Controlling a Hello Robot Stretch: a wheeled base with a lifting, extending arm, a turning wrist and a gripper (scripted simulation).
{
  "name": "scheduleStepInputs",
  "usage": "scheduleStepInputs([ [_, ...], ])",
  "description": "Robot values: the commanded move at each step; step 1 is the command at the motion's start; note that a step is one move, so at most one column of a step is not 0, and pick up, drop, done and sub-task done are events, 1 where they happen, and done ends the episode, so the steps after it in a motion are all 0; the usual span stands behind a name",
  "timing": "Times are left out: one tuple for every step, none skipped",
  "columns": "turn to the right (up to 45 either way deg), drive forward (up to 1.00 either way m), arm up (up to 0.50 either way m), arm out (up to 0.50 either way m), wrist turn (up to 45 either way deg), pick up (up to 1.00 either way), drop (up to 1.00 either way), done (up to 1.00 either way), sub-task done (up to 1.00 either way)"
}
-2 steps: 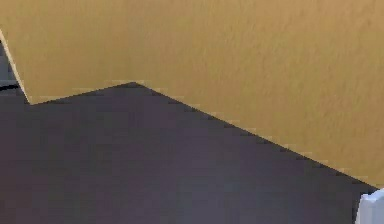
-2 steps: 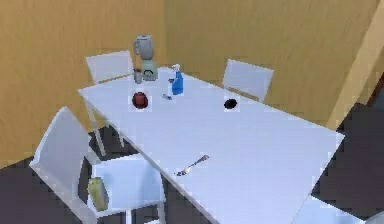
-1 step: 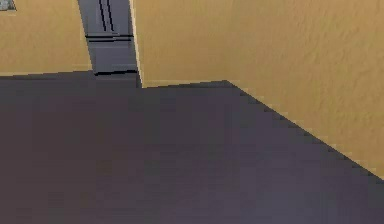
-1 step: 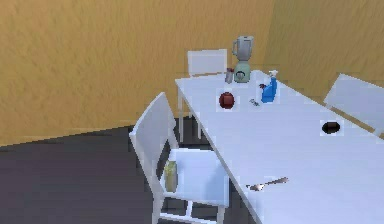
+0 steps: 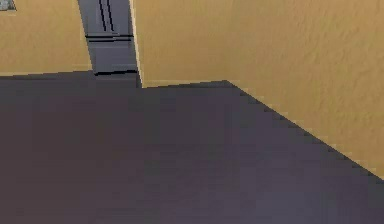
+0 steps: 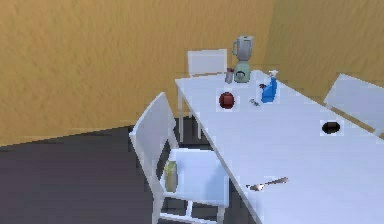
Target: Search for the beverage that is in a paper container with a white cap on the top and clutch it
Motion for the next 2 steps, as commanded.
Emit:
scheduleStepInputs([
  [0.0, 0.0, 0.08, 0.0, 0.0, 0.0, 0.0, 0.0, 0.0],
  [0.0, 0.0, 0.0, 0.46, 0.0, 0.0, 0.0, 0.0, 0.0],
])
